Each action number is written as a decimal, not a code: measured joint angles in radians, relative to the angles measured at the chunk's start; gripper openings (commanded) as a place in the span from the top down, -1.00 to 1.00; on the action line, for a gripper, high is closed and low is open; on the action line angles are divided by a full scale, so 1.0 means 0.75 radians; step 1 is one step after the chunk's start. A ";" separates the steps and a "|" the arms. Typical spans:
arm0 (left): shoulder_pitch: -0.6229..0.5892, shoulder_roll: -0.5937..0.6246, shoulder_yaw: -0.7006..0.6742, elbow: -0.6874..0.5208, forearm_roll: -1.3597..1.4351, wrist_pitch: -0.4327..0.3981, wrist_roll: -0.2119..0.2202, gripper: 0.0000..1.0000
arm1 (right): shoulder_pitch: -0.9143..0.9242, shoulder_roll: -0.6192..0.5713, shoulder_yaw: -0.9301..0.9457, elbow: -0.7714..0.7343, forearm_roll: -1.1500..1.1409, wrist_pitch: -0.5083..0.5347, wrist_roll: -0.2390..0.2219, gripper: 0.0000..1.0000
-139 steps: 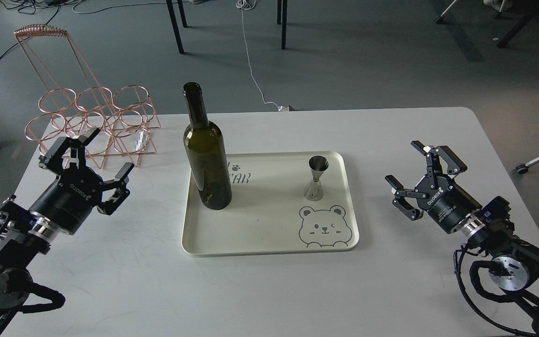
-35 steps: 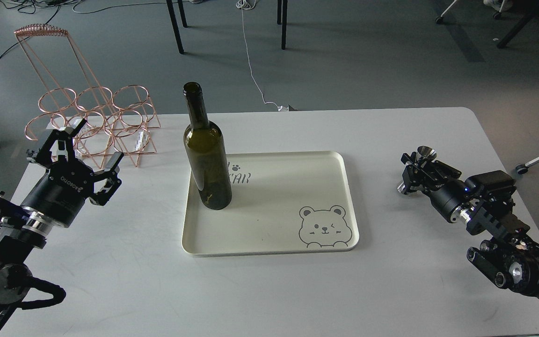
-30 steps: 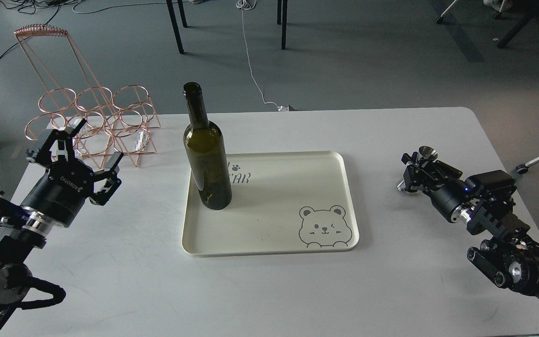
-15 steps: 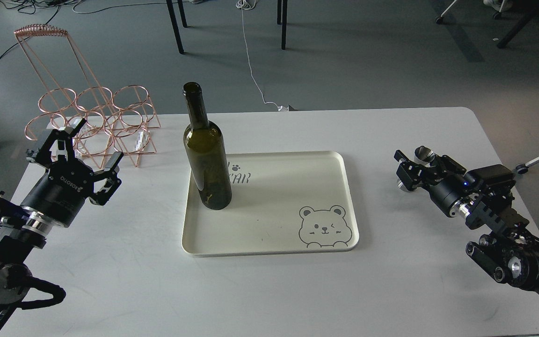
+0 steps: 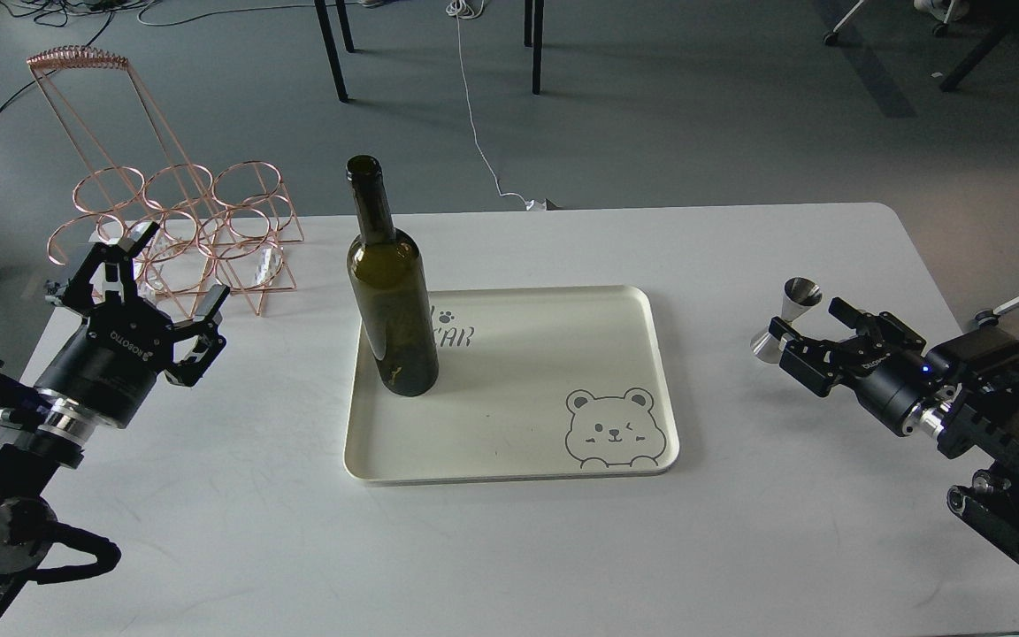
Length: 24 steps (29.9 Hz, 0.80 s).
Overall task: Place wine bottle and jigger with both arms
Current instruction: 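Carry the jigger past the tray edge and lower it onto the table, then open the right gripper and raise it away from the jigger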
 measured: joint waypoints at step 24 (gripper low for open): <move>-0.095 0.068 -0.097 0.006 0.012 -0.079 -0.056 -0.97 | 0.282 -0.238 0.005 0.828 1.403 0.000 0.000 -0.96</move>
